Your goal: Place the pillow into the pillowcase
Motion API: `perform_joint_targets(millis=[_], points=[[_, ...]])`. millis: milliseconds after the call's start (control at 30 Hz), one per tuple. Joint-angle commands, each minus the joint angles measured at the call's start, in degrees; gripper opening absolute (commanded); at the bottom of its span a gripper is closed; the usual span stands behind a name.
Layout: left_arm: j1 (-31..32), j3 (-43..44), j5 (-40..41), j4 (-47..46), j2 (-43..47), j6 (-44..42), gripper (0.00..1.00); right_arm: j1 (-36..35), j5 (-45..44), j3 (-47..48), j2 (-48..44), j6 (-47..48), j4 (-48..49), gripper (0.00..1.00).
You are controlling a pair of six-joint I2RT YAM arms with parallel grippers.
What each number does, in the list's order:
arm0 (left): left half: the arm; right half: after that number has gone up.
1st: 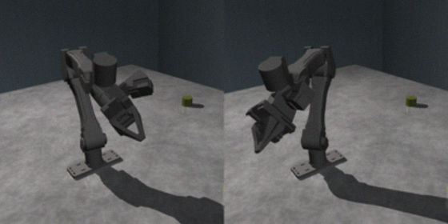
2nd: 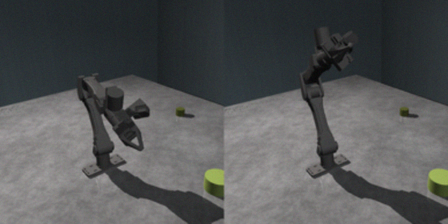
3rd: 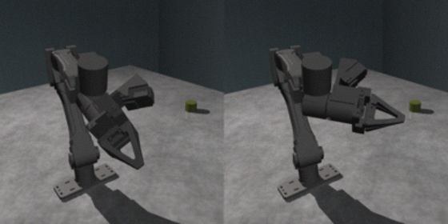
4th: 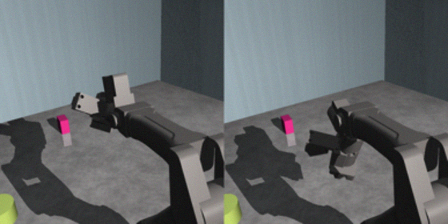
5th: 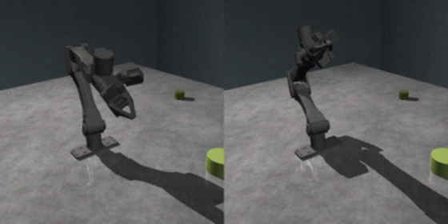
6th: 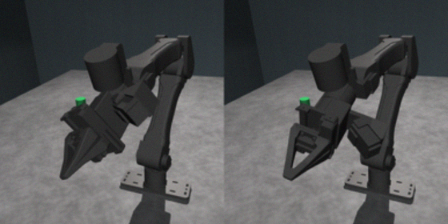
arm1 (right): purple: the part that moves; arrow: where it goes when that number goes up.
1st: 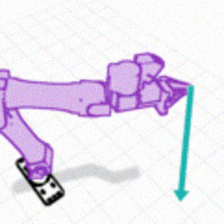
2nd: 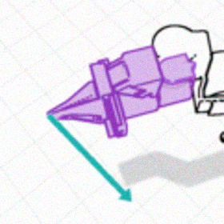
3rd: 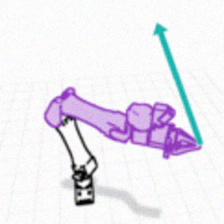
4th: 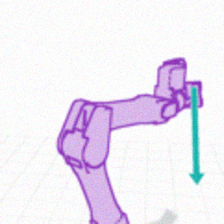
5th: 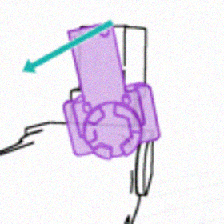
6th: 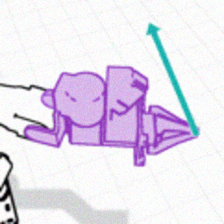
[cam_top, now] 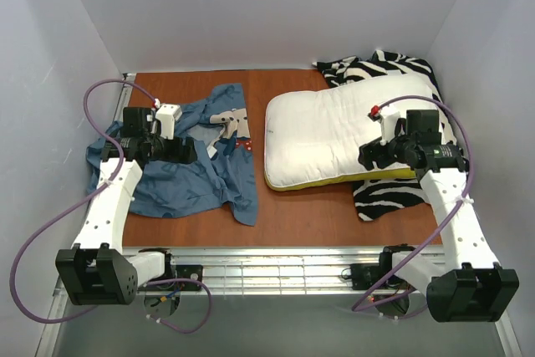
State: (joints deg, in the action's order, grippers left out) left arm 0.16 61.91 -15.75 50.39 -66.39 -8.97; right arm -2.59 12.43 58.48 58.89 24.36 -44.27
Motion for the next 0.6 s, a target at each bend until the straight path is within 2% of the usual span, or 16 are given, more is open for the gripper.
perform_joint_targets(millis=[0,100,267,433,567], points=[[-0.1,4.4,-3.0,1.8,-1.6,1.4,0.98,-2.2,3.2,5.6,3.9,-4.1,1.0,0.99],[-0.1,9.4,-6.3,4.0,-5.3,4.0,0.98,-6.8,1.9,10.5,9.9,-6.8,3.0,0.99],[-0.1,17.1,-5.9,6.3,-9.4,7.7,0.98,-14.2,-6.5,19.7,20.1,-8.2,5.9,0.99],[0.0,18.9,-4.0,6.4,-11.0,10.2,0.98,-22.3,-14.3,33.2,33.8,-12.8,5.7,0.99],[-0.1,17.4,-0.9,5.6,-10.0,11.1,0.98,-27.7,-17.3,42.7,43.8,-17.1,4.3,0.99]])
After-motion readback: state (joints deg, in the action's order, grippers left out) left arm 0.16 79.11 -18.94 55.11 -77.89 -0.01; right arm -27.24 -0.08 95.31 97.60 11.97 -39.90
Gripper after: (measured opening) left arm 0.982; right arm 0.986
